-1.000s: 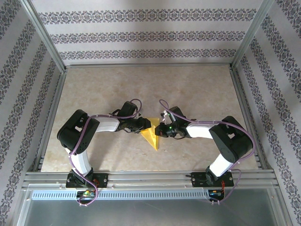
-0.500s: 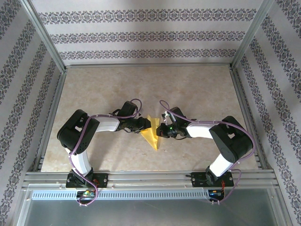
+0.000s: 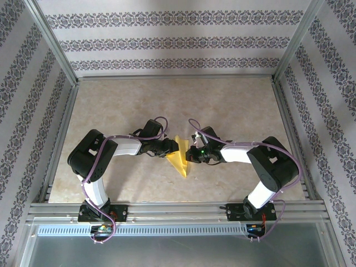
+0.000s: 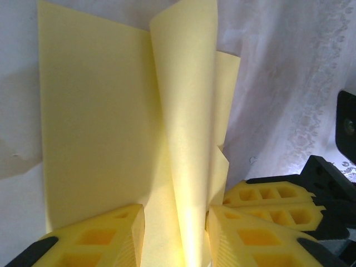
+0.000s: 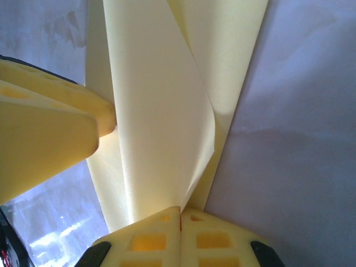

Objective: Fold a paper plane with a square sheet of paper (fold left side to right side)

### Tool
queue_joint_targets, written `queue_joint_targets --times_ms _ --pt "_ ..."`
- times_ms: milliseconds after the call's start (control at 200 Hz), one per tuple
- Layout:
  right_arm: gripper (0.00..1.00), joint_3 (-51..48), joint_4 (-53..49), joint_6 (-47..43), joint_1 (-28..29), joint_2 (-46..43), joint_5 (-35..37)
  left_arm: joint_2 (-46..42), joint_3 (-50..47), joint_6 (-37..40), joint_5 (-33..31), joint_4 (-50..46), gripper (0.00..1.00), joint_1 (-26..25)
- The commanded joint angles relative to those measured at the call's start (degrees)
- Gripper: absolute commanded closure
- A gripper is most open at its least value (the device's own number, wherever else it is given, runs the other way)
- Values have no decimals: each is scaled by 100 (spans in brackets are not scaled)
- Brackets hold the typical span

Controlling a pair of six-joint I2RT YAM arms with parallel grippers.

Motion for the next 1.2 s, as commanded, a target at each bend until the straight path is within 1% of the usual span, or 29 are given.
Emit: queue_joint_targets --times_ms 0,225,360,475,585,660,690,760,834,1029,1199 --pt "100 69 -102 -95 -17 169 109 68 32 119 -196 -281 64 -55" --pt "100 34 -188 -68 41 309 234 -103 74 115 -190 -315 60 -55" --pt "100 43 -271 -95 53 400 305 -300 162 165 -216 -434 56 -55" --pt "100 59 -338 -121 63 440 340 -547 314 360 -348 -775 53 -56" --pt "100 77 -402 -155 74 430 377 -732 452 630 -561 -1143 52 -54" --pt "100 86 -443 -174 75 412 402 -697 500 692 -434 -1096 59 -57" --pt "100 93 -470 -187 83 405 416 -646 509 665 -291 -993 64 -55" --pt "100 112 -522 -207 82 394 439 -481 495 435 113 -509 74 -81" --pt "100 131 -558 -209 84 387 456 -265 530 223 369 -72 80 -153" --pt "100 200 -682 -257 111 402 499 310 863 286 354 -200 85 -283" --pt "100 262 -844 -323 141 403 577 449 921 512 -46 -660 87 -284"
